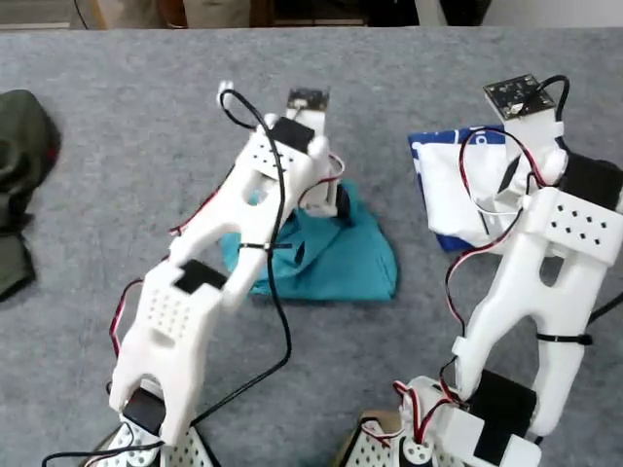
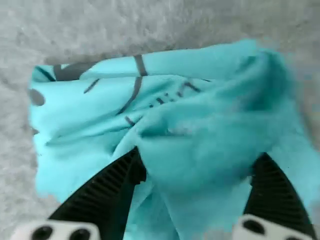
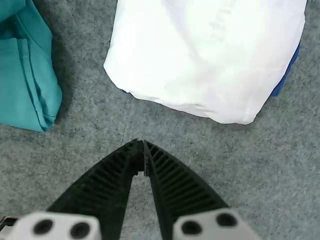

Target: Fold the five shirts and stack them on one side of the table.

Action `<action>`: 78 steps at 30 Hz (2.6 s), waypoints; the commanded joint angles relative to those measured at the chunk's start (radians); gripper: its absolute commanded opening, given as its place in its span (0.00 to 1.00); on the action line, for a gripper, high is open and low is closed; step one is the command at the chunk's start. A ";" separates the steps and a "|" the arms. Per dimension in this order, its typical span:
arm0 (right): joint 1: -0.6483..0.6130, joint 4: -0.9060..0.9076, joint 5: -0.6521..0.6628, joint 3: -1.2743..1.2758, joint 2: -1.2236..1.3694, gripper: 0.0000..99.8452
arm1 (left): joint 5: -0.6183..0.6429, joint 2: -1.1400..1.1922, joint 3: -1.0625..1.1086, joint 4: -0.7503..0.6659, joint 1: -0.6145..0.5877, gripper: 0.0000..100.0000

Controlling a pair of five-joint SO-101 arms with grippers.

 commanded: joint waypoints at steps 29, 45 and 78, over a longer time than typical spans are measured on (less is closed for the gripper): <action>-0.248 -0.014 0.014 -0.002 -0.027 0.00 | -0.233 -0.248 0.189 0.258 -0.631 0.02; -0.530 -0.187 -0.138 0.097 0.335 0.26 | -0.454 -0.246 0.236 0.175 -1.203 0.23; -0.601 -0.333 -0.361 0.173 0.587 0.13 | -0.585 -0.248 0.594 -0.127 -1.462 0.23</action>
